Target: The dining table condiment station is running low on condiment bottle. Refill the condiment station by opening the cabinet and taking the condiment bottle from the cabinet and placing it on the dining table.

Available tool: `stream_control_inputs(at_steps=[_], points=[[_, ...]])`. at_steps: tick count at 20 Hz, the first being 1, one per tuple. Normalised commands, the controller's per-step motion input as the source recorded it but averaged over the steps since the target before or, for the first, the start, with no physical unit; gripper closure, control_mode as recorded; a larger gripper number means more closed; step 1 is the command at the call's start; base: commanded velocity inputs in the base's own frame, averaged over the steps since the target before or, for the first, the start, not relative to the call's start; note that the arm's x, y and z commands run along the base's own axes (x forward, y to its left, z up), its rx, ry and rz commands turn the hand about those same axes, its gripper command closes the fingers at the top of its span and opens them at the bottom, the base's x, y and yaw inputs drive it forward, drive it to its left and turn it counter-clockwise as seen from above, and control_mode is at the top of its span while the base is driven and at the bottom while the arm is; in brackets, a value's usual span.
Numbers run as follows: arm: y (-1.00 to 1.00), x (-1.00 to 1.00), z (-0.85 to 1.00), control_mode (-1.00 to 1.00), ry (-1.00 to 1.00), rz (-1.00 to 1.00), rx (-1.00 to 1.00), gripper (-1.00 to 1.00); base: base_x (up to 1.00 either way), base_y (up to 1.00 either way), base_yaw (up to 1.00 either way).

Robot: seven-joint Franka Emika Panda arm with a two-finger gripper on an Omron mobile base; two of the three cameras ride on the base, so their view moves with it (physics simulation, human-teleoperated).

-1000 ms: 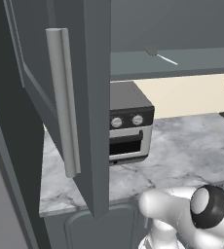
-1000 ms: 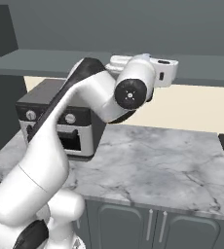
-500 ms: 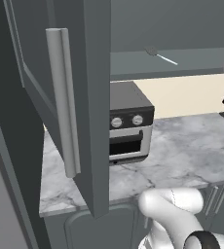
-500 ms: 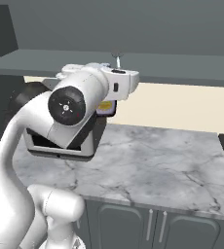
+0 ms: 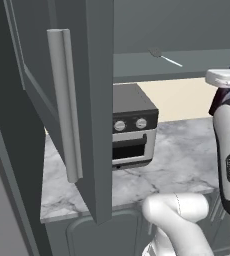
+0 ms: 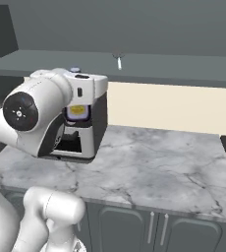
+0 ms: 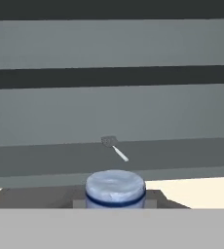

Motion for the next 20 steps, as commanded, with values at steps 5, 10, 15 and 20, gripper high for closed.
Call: stream_control_inputs(at_steps=[5,10,15,20], points=[[0.01,-0.06,-0.01,-1.0,0.0,0.03,0.02,1.0,0.0,0.0,0.0],[0.11,0.0,-0.09,-1.0,0.0,0.06,-0.04,1.0,0.0,0.0,0.0],[0.03,-0.14,-0.01,1.0,-0.02,0.03,-0.03,1.0,-0.35,0.01,0.0],[0.0,0.0,0.0,1.0,0.0,0.0,0.0,1.0,-1.0,0.1,-0.01]])
